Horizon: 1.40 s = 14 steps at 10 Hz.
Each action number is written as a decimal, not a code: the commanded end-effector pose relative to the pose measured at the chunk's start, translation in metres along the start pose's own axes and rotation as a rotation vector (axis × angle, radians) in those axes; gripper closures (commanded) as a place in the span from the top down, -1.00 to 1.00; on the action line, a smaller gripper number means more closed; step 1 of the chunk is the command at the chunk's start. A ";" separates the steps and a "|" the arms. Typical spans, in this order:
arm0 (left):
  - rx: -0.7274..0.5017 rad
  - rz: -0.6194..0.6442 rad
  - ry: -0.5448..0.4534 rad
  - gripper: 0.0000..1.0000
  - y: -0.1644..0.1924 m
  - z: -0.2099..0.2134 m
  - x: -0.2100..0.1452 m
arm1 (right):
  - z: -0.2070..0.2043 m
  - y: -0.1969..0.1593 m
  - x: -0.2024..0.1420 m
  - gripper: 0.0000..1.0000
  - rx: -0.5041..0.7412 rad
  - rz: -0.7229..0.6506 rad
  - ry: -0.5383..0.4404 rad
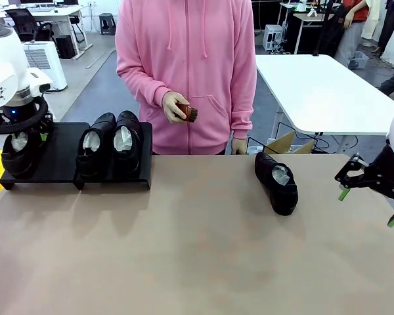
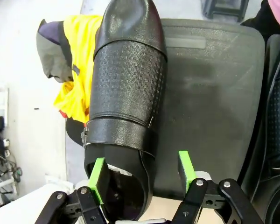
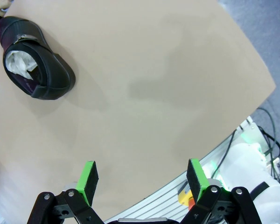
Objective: Organize the shoes by placing them on the stand.
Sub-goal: Pick up one Shoe and place it in the middle of the table.
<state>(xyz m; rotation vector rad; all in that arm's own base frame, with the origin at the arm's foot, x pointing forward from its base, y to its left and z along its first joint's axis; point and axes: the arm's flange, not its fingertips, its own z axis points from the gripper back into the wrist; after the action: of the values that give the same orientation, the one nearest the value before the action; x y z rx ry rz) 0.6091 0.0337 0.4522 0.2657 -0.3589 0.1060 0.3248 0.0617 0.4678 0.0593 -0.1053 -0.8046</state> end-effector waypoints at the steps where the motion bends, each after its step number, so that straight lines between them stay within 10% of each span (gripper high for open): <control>1: 0.000 0.000 0.002 0.52 0.000 -0.001 -0.001 | -0.001 0.001 0.001 1.00 0.019 0.001 -0.001; 4: -0.095 -0.003 -0.029 0.52 -0.004 0.073 -0.023 | -0.001 0.001 0.001 1.00 0.019 0.001 -0.001; 11: -0.312 -0.214 0.451 0.52 -0.018 0.145 -0.095 | -0.001 0.001 0.001 1.00 0.019 0.001 -0.001; 14: -0.403 -0.130 0.451 0.52 -0.004 0.141 -0.091 | 0.000 0.000 0.000 1.00 0.000 0.000 0.000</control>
<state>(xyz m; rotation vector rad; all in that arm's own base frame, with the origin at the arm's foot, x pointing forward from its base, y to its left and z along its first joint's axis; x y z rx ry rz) 0.4696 -0.0235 0.5450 -0.1032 0.1045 -0.0732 0.3247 0.0617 0.4676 0.0585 -0.1042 -0.8045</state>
